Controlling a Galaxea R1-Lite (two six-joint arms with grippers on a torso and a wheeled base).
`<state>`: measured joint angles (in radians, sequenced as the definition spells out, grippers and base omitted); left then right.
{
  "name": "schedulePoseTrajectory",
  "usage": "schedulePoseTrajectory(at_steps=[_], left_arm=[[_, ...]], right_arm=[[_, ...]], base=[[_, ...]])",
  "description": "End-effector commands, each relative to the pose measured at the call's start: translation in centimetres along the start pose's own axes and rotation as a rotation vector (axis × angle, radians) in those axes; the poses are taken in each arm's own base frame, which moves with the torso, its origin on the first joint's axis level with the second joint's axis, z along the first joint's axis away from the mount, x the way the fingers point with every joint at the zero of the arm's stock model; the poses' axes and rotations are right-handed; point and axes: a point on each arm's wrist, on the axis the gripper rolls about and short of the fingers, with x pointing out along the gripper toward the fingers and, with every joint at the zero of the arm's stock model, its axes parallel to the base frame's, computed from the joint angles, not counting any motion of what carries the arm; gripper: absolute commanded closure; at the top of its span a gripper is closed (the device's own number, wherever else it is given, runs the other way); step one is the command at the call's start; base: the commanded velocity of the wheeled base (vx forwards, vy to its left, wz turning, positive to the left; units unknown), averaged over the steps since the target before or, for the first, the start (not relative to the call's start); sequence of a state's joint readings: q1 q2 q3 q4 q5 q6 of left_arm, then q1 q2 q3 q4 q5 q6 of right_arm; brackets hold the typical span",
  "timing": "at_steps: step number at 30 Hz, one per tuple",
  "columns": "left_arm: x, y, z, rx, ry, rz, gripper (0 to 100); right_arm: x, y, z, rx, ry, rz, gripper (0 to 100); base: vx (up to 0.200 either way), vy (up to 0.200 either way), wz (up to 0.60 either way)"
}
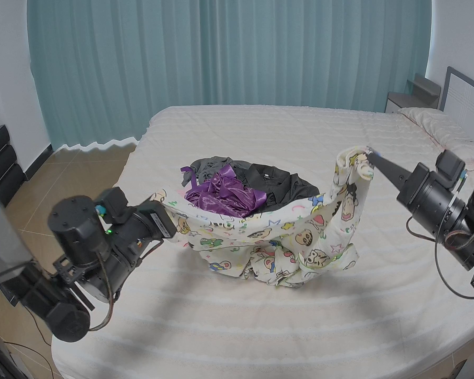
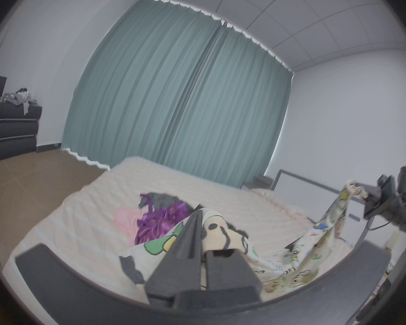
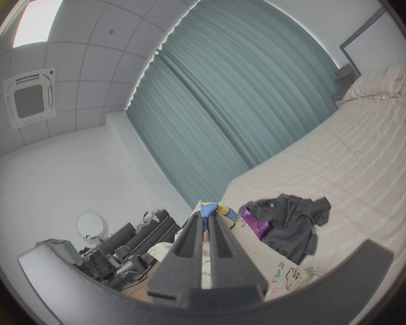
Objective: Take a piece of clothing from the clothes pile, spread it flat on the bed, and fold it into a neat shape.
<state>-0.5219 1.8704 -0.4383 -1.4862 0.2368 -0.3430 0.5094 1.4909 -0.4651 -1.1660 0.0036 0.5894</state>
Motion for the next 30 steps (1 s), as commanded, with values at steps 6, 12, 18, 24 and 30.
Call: schedulePoseTrajectory(at_steps=[6,12,18,24,30], left_arm=[[-7.0,-5.0,10.4,-0.026,-0.154,-0.116,100],[-7.3,-4.9,7.0,-0.022,-0.016,-0.122,100],[-6.5,-5.0,3.9,-0.088,0.109,-0.105,100],[-6.1,-4.4,1.4,-0.068,0.195,-0.064,100],[-6.3,-4.0,0.6,-0.06,0.229,-0.051,100]], right_arm=[[-3.4,5.2,6.3,0.021,-0.184,0.146,100],[-2.9,3.8,2.4,0.038,-0.019,0.109,100],[-2.0,2.9,-1.3,0.078,0.129,0.074,100],[-1.7,2.5,-1.8,0.148,0.151,0.049,100],[-1.5,2.1,-2.5,0.145,0.177,0.031,100]], base=[[0.0,0.0,0.0],[0.0,0.0,0.0],[0.0,0.0,0.0],[0.0,0.0,0.0],[0.0,0.0,0.0]])
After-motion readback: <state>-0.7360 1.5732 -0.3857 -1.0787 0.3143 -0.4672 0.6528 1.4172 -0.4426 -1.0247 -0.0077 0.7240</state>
